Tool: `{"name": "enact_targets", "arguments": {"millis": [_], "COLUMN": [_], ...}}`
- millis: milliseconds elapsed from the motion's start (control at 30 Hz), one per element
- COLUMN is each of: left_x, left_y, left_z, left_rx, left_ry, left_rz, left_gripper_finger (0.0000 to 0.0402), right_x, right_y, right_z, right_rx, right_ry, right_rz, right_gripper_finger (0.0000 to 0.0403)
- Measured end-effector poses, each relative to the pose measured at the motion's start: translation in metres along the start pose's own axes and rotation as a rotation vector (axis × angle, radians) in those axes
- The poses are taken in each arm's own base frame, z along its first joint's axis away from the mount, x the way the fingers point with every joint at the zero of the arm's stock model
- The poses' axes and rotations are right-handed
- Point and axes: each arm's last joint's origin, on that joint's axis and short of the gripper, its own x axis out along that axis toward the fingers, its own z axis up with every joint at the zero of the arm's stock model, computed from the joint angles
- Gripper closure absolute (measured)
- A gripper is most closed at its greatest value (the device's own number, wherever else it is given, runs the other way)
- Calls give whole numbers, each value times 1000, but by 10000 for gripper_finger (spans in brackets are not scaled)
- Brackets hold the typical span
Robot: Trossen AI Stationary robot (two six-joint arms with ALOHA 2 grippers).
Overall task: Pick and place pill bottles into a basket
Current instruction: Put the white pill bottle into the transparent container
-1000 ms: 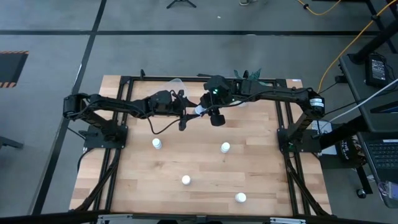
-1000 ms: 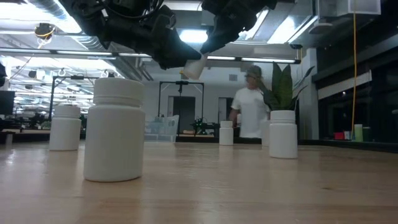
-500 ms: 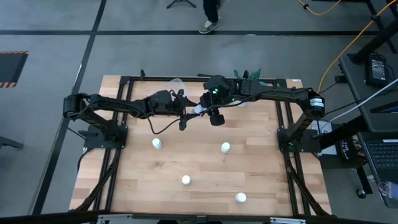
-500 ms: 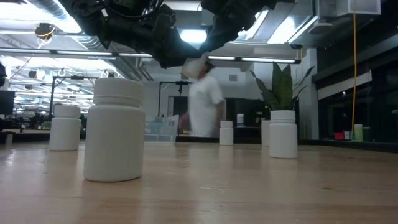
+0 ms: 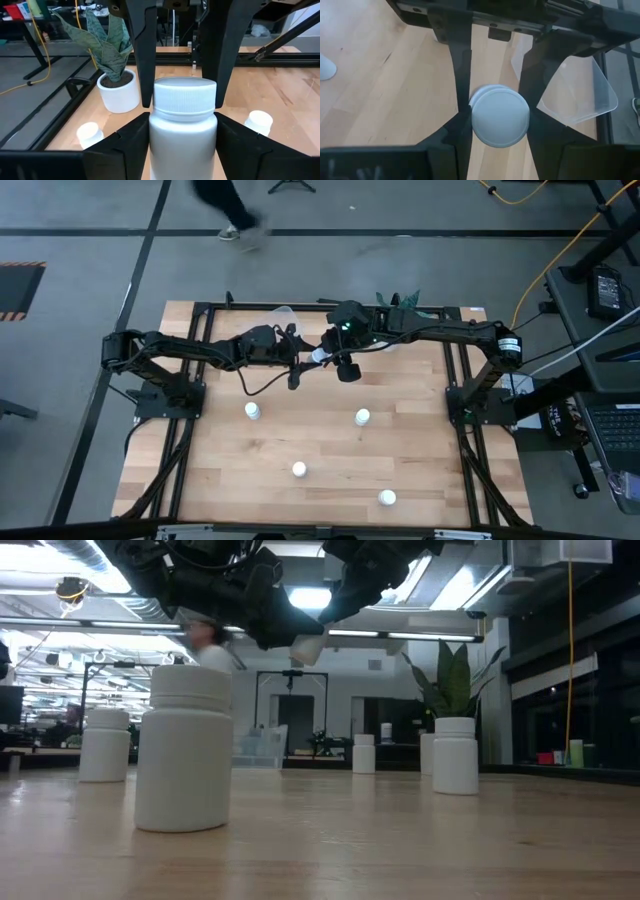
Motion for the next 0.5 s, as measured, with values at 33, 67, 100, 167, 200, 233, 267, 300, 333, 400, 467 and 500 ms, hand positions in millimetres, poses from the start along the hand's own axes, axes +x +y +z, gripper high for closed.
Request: {"name": "enact_targets", "arguments": {"millis": [33,67,100,167,200,233,267,300,333,400,467,500], "left_x": [0,0,0,0,0,0,0,0,0,0,0,0], "left_y": [0,0,0,0,0,0,0,0,0,0,0,0], "left_z": [0,0,0,0,0,0,0,0,0,0,0,0], "left_rx": [0,1,1,2,4,8,13,16,16,18,19,20], "left_ry": [0,0,0,0,0,0,0,0,0,0,0,0], "left_rz": [0,0,0,0,0,0,0,0,0,0,0,0], "left_gripper_finger": [214,220,225,230,230,230,230,230,230,231,231,231], "right_x": [0,0,0,0,0,0,0,0,0,0,0,0], "right_y": [0,0,0,0,0,0,0,0,0,0,0,0], "right_z": [0,0,0,0,0,0,0,0,0,0,0,0], "right_rx": [0,0,0,-1,-1,-1,-2,-2,-2,-2,-2,-1], "right_ry": [0,0,0,0,0,1,1,1,1,0,-1,-1], "right_rz": [0,0,0,0,-1,-1,-3,-4,-4,-4,-5,-5], "right_gripper_finger": [254,254,254,254,254,254,254,254,254,254,253,248]}}
